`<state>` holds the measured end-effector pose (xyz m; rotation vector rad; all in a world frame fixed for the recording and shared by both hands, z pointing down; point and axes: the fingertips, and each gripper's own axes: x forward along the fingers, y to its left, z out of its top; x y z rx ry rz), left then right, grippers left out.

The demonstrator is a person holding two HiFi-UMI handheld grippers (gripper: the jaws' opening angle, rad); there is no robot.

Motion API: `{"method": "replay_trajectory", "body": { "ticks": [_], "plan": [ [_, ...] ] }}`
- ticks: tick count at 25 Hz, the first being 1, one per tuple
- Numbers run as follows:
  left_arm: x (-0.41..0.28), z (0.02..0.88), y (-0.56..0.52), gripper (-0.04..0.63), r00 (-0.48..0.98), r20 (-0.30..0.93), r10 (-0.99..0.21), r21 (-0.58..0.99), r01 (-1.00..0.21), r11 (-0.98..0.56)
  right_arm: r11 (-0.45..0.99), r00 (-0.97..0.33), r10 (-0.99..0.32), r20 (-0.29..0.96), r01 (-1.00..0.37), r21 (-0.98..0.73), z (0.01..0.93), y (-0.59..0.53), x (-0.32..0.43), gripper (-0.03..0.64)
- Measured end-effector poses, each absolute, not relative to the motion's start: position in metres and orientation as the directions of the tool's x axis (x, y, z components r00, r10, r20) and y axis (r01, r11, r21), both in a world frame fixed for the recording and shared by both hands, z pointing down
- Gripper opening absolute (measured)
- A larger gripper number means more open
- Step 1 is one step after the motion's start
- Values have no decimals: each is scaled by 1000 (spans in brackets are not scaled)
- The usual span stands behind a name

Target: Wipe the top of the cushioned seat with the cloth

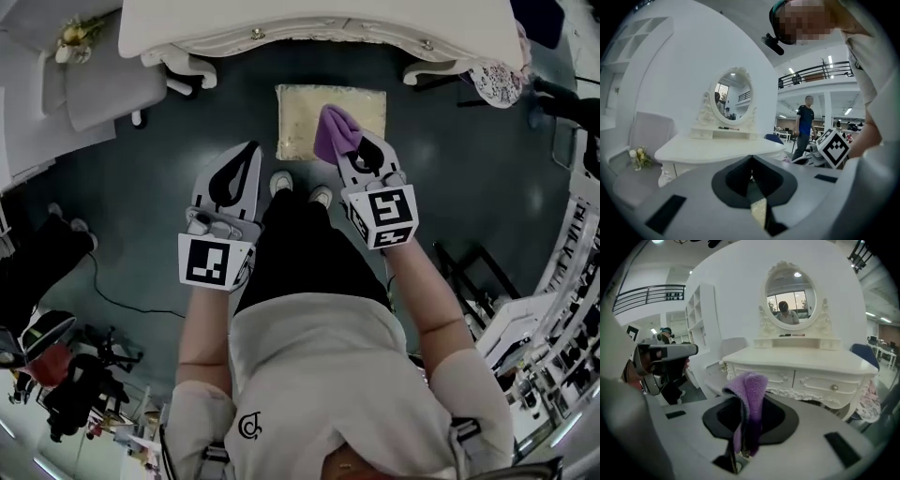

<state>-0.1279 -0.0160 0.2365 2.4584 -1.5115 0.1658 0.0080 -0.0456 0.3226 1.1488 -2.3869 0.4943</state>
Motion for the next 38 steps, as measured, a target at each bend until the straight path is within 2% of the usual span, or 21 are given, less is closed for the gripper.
{"method": "replay_trajectory", "body": {
  "ticks": [4, 8, 15, 22, 29, 38],
  "plan": [
    [-135, 310, -38, 14, 429, 260, -865, 171, -902, -396, 608, -558, -584, 590, -782, -138, 398, -64, -10, 81],
    [-149, 379, -45, 13, 396, 304, -866, 289, -905, -313, 623, -554, -500, 666, -764, -168, 475, -68, -23, 81],
    [-152, 464, -62, 13, 411, 335, -848, 247, -907, -342, 635, -571, -432, 698, -742, -215, 579, -89, -54, 83],
    [-162, 538, -55, 13, 417, 365, -832, 269, -903, -335, 617, -554, -426, 716, -756, -218, 651, -110, -77, 81],
    [-149, 562, -47, 14, 478, 384, -790, 295, -874, -385, 615, -478, -426, 768, -776, -142, 685, -130, -77, 84],
    [-119, 547, -42, 12, 495, 404, -769, 291, -867, -406, 604, -475, -378, 795, -777, -178, 687, -128, -57, 86]
  ]
}}
